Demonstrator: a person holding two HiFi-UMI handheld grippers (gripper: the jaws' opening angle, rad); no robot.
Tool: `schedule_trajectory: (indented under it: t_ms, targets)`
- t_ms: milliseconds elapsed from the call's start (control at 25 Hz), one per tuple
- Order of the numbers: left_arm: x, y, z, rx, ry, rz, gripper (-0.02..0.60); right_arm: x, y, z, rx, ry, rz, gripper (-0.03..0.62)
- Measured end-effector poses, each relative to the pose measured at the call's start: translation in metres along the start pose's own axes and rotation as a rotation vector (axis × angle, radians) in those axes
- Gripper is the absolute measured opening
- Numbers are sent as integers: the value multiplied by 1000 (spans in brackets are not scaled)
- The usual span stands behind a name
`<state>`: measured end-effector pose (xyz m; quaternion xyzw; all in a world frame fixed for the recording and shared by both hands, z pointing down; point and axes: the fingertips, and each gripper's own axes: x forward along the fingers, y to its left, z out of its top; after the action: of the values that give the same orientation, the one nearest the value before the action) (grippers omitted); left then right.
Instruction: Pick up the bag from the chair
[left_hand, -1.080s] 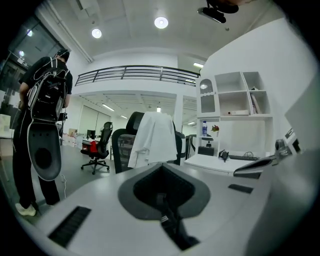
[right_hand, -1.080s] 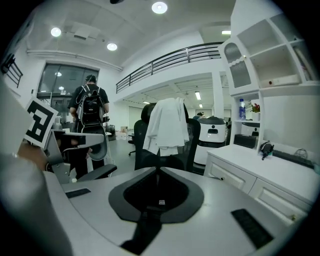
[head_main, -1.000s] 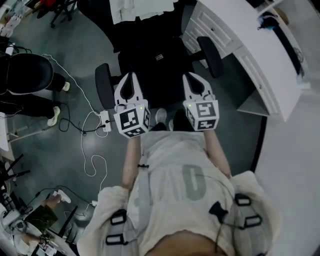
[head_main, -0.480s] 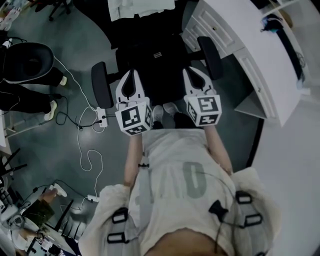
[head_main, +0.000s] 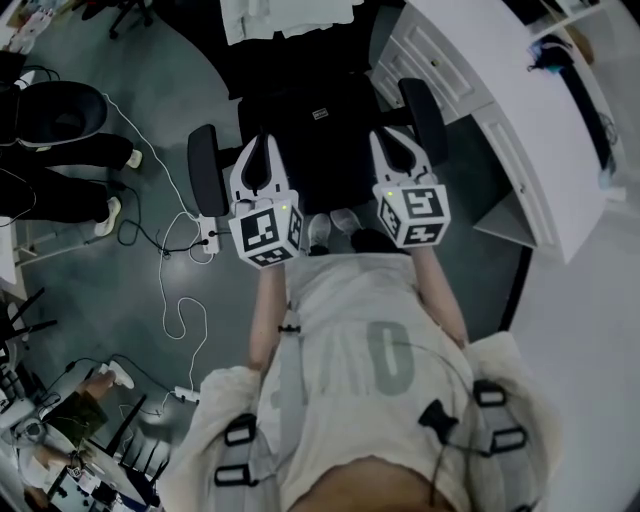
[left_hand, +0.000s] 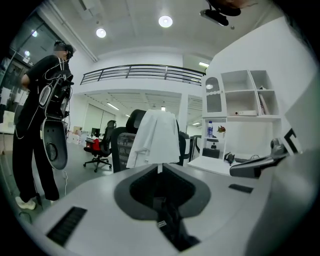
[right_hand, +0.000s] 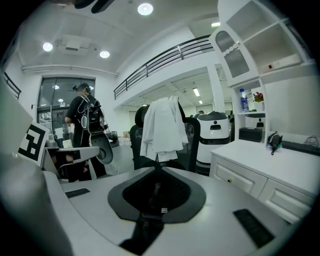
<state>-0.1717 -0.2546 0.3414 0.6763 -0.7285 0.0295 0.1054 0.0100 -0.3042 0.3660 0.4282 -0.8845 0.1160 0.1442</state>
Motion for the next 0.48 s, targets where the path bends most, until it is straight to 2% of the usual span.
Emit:
schedule_trajectory:
  t_ms: [40, 120, 200, 280, 480]
  targets:
    - [1, 1, 1, -7, -1, -6, 11, 0, 0, 1, 6, -4, 5, 20]
    - [1, 0, 4, -22, -6, -24, 95, 2, 1, 4, 13, -15, 9, 177]
    - [2, 1, 9, -35, -22, -35, 180, 3, -1, 8, 11, -36, -14, 263]
    - [1, 2, 14, -27, -41, -32, 228, 4, -3, 11, 11, -46, -30, 293]
    - [2, 5, 19, -10, -51, -28, 245, 6, -6, 15, 14, -51, -32, 302]
